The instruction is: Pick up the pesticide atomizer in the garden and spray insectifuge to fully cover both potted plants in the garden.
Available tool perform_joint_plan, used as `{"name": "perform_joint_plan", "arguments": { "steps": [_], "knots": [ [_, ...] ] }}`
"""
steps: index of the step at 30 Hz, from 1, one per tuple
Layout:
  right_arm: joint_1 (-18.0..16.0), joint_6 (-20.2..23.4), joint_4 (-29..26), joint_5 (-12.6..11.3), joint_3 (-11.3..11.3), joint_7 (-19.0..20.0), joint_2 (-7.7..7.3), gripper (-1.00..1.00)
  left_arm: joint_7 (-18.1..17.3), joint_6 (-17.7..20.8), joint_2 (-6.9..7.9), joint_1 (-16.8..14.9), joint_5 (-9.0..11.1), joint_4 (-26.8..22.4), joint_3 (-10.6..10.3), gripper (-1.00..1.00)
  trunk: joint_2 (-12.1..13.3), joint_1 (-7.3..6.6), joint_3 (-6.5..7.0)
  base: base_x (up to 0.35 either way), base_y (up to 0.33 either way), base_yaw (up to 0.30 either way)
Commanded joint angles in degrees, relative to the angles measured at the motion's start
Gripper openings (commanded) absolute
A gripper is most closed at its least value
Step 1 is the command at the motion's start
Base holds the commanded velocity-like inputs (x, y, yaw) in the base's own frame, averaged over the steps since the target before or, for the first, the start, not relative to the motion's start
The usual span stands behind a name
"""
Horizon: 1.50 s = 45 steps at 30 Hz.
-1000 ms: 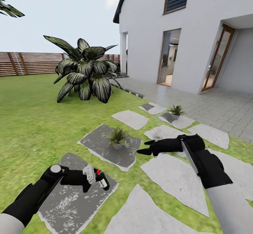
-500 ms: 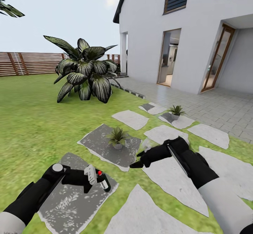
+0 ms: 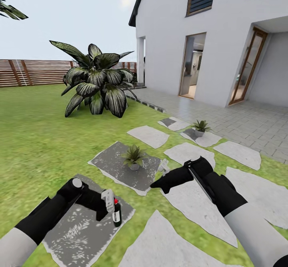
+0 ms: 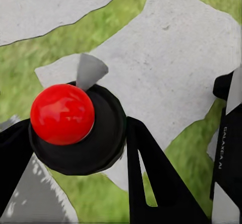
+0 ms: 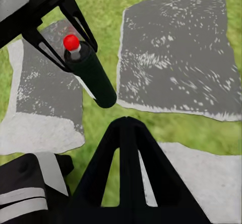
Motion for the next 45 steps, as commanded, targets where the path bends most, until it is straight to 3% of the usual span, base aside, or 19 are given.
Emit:
{"name": "perform_joint_plan", "arguments": {
  "steps": [1,8,13,16,21,29,31,32,34,35,39,45],
  "knots": [
    [-0.1,0.3,-0.1,0.3,0.0,0.3,-0.01,-1.0,-0.2,1.4,0.03,-0.7,-0.2,-0.1,-0.5,-1.0,0.0,0.0,-0.06,0.0,0.0,0.0],
    [-0.1,0.3,-0.1,0.3,0.2,0.3,0.2,-1.0,-0.3,5.4,-0.04,-4.7,-0.2,-0.2,-6.3,-1.0,0.0,0.0,-0.06,0.0,0.0,0.0],
    [-0.1,0.3,-0.1,0.3,0.4,0.2,0.29,-1.0,-0.3,6.8,-0.06,-6.3,-0.2,-0.2,-7.9,-1.0,0.0,0.0,-0.06,0.0,0.0,0.0],
    [-0.1,0.3,-0.1,0.5,0.4,0.1,0.5,-1.0,-0.3,8.5,-0.14,-7.6,-0.2,-0.2,-11.2,-1.0,0.0,0.0,-0.06,0.0,0.0,0.0],
    [-0.1,0.4,-0.1,5.5,0.3,0.0,0.77,-1.0,-0.1,10.1,-0.35,-9.0,-0.2,-0.1,-12.9,-1.0,0.0,0.0,-0.06,0.0,0.0,0.0],
    [-0.1,0.4,-0.1,6.5,0.3,0.0,1.26,-1.0,-0.1,11.9,-0.81,-10.8,-0.2,-0.1,-16.2,-1.0,0.0,0.0,-0.06,0.0,0.0,0.0],
    [-0.1,0.4,-0.1,6.5,0.3,0.0,1.27,-1.0,-0.1,12.3,-1.87,-11.3,-0.2,-0.1,-17.2,-1.0,0.0,0.0,-0.06,0.0,0.0,0.0],
    [-0.1,0.4,-0.1,6.5,0.3,0.0,1.29,-1.0,-0.1,12.4,-3.73,-11.5,-0.3,-0.1,-17.8,-1.0,0.0,0.0,-0.06,0.0,0.0,0.0],
    [-0.1,0.4,-0.1,6.5,0.3,0.1,1.31,-1.0,0.0,12.5,-4.91,-11.6,-0.3,-0.1,-18.0,-1.0,0.0,0.0,-0.06,0.0,0.0,0.0],
    [-0.1,0.4,-0.1,6.5,0.3,0.1,1.32,-1.0,0.0,12.5,-5.49,-11.6,-0.9,0.0,-18.0,-1.0,0.0,0.0,-0.06,0.0,0.0,0.0],
    [-0.1,0.4,-0.9,6.5,0.4,0.1,1.41,-1.0,-0.2,12.5,-8.21,-11.7,-6.4,0.4,-18.0,-1.0,0.0,0.0,-0.06,0.0,0.0,0.0],
    [-0.1,0.4,-1.0,6.5,0.4,0.3,3.79,-1.0,-0.2,13.9,-10.0,-11.7,-8.5,0.4,-18.0,-1.0,0.0,0.0,-0.06,0.0,0.0,0.0]
  ]
}}
